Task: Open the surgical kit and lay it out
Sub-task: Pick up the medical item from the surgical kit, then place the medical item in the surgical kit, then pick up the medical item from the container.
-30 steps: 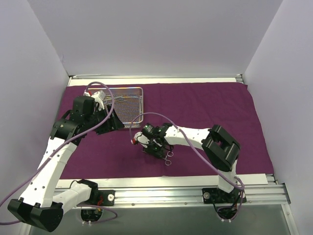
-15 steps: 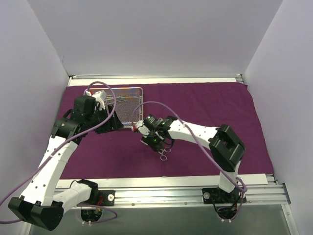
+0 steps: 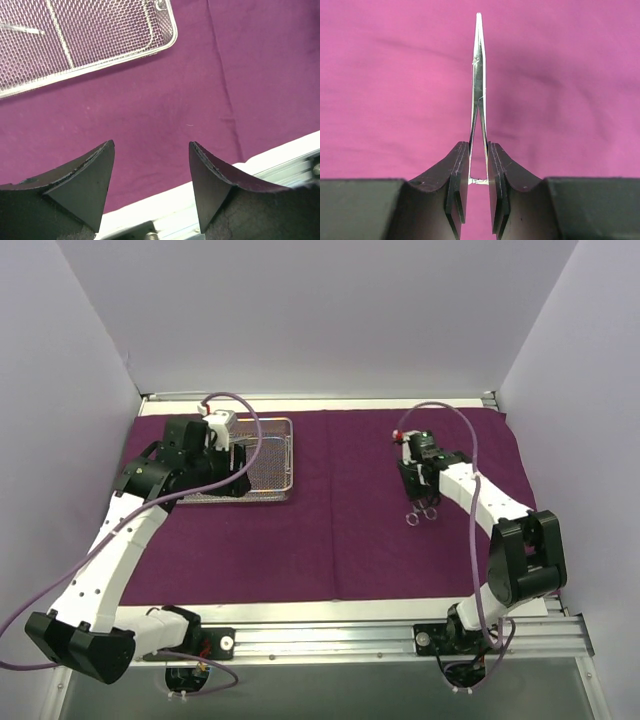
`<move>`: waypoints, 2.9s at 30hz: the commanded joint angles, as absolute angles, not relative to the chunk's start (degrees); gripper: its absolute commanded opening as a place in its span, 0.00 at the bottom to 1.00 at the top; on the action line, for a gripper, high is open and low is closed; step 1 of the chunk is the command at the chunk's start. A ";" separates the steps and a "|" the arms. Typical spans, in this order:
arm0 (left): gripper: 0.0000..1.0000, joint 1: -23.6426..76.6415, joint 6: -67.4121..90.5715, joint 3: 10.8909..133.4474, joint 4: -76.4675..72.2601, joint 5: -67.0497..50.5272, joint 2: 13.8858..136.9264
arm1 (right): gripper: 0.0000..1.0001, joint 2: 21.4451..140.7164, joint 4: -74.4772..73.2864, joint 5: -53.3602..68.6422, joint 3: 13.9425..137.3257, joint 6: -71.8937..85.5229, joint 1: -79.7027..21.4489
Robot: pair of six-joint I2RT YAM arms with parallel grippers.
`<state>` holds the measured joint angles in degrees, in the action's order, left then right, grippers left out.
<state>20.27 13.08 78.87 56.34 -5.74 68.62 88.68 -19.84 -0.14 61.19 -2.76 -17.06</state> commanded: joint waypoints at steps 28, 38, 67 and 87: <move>0.71 20.22 6.50 82.17 54.49 -2.82 78.04 | 0.45 97.74 -16.34 -6.76 56.24 -16.71 8.62; 0.73 12.14 13.79 91.40 56.51 -0.62 88.59 | 0.77 90.44 -31.61 -23.82 78.29 10.53 -5.66; 0.66 2.73 56.07 138.79 78.84 23.64 140.54 | 0.79 80.68 -17.14 -4.22 70.93 11.68 -24.62; 0.45 -0.08 60.47 120.86 65.83 17.32 140.98 | 0.80 83.41 -19.51 -3.51 72.68 13.18 -22.41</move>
<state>0.71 59.86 122.76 67.99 17.17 138.58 83.85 -18.63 -2.90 70.81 12.45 -22.52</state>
